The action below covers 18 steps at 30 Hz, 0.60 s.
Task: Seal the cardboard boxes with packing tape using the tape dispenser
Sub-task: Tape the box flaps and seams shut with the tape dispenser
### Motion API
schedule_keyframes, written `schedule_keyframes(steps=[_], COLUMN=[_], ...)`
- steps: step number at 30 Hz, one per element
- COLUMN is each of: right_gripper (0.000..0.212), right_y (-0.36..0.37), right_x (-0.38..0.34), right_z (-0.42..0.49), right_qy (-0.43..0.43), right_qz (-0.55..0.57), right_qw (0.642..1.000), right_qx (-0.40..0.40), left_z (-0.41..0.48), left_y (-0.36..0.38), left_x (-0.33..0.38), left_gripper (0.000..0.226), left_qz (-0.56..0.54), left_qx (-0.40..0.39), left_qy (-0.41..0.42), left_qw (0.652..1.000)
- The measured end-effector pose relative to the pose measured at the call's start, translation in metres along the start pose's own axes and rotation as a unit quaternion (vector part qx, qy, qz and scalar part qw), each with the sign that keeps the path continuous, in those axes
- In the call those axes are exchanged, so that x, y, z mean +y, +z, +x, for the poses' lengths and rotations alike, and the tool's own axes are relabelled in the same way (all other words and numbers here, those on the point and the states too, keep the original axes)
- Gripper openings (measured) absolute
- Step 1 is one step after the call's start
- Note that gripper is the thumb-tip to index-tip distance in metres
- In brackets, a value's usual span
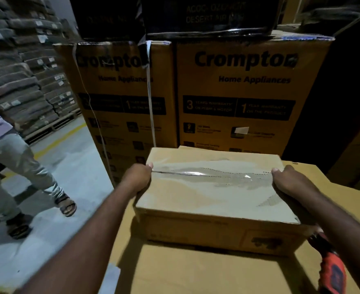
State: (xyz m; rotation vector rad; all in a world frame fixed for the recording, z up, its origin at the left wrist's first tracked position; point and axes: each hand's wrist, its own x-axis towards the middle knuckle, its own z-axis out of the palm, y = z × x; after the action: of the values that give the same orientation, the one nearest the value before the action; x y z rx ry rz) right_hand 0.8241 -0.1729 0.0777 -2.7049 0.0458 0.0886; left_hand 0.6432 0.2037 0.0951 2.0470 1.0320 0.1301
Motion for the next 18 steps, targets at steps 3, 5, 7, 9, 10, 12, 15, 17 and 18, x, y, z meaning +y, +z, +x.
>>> schedule_keyframes(steps=[3, 5, 7, 9, 10, 12, 15, 17, 18], right_gripper=[0.084, 0.093, 0.092, 0.087, 0.084, 0.076, 0.067, 0.068, 0.072], right_y=[-0.001, 0.004, 0.019, 0.044, 0.057, 0.082, 0.103, 0.102, 0.099], right_x=[-0.035, -0.071, -0.112, -0.156, -0.178, -0.214, -0.237, -0.237, -0.235], right_z=[-0.002, -0.018, -0.047, -0.086, -0.112, -0.16, -0.194, -0.19, -0.186], right_qy=[0.027, 0.01, -0.076, -0.188, -0.241, -0.353, -0.443, -0.448, -0.444], right_qz=[-0.091, -0.163, -0.198, -0.189, -0.182, -0.173, -0.182, -0.19, -0.195], right_qw=[0.996, 0.986, 0.975, 0.958, 0.945, 0.903, 0.86, 0.857, 0.858], right_qx=[0.005, -0.021, -0.062, -0.104, -0.127, -0.17, -0.177, -0.17, -0.17], left_z=[-0.023, -0.036, -0.044, -0.045, -0.044, -0.036, -0.024, -0.012, -0.002], left_y=[0.012, 0.021, 0.027, 0.026, 0.026, 0.027, 0.016, 0.006, 0.003], left_x=[-0.018, -0.031, -0.039, -0.038, -0.037, -0.042, -0.052, -0.049, -0.043], left_gripper=[0.052, 0.051, 0.048, 0.043, 0.041, 0.033, 0.029, 0.03, 0.03], left_qz=[0.035, -0.043, -0.216, -0.286, -0.309, -0.38, -0.485, -0.448, -0.41], left_qx=[0.042, 0.055, 0.033, 0.015, 0.0, -0.037, -0.109, -0.135, -0.131], left_qy=[0.006, 0.015, 0.002, -0.004, 0.001, -0.017, -0.059, -0.029, -0.003], left_qw=[0.998, 0.997, 0.976, 0.958, 0.951, 0.924, 0.866, 0.883, 0.902])
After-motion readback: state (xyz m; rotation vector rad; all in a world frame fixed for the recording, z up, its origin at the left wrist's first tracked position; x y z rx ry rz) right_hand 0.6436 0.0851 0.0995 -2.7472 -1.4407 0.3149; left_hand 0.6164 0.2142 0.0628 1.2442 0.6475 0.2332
